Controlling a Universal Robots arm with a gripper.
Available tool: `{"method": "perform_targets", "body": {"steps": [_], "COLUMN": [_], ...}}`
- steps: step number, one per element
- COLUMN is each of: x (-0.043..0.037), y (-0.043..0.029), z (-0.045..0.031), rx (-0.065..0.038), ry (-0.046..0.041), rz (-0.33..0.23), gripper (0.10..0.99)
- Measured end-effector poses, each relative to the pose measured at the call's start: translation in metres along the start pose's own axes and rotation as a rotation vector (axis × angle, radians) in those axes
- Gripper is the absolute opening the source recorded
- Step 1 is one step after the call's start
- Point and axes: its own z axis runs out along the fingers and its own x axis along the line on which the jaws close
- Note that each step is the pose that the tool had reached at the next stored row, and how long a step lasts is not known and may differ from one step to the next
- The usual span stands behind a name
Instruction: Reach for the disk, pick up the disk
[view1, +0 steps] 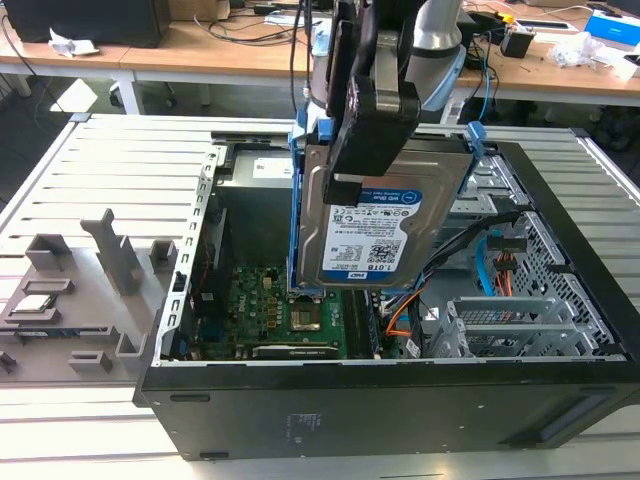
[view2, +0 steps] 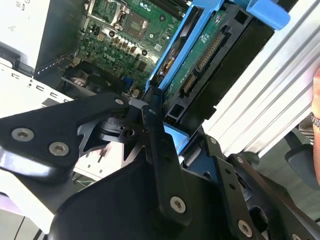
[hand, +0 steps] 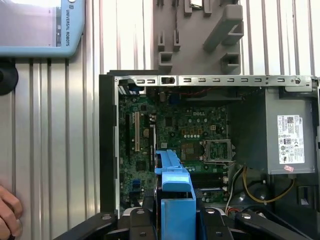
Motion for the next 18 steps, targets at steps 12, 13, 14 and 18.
{"method": "perform_targets", "body": {"steps": [12, 13, 14, 18], "x": [0.0254, 0.0269, 0.0284, 0.0332], "y": [-0.0007, -0.0007, -0.0007, -0.0008], "z": [-0.001, -0.0011, -0.0012, -0.0014], "rx": [0.0, 0.0, 0.0, 0.0], "ry": [0.0, 0.0, 0.0, 0.0], "rz": [0.0, 0.0, 0.0, 0.0], "gripper": [0.369, 0.369, 0.369, 0.369]}}
